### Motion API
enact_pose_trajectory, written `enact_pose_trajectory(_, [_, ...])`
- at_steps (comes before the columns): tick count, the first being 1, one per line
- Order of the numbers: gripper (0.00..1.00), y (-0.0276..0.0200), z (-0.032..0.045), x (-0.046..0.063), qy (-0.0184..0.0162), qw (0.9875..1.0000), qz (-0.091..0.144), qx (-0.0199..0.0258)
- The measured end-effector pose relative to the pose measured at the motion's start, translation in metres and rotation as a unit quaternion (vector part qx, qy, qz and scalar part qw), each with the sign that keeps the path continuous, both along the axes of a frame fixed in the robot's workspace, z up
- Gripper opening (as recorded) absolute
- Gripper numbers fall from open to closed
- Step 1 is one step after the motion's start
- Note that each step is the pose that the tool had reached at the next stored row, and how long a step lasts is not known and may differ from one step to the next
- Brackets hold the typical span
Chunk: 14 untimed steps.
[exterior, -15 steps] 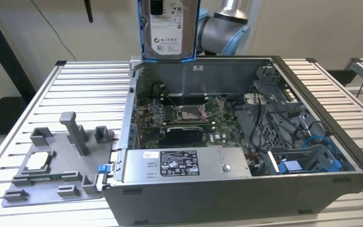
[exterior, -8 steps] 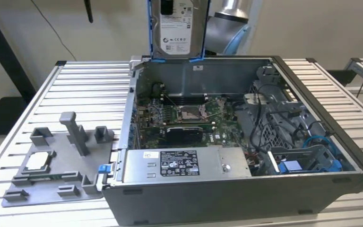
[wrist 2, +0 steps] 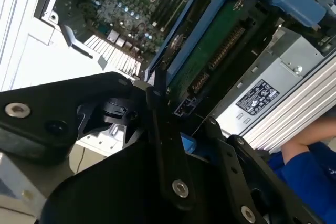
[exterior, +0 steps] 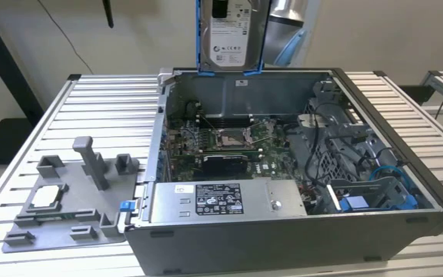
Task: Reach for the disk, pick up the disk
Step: 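Pick up the disk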
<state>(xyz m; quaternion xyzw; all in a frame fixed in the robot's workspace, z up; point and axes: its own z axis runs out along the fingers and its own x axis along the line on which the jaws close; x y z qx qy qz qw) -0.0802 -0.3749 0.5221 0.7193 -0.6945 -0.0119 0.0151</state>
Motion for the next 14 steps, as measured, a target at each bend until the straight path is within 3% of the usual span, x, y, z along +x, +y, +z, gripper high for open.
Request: enact_pose_trajectory(14, [0.0,0.0,0.0,0.0037,0.0001,1.0,0.0,0.0])
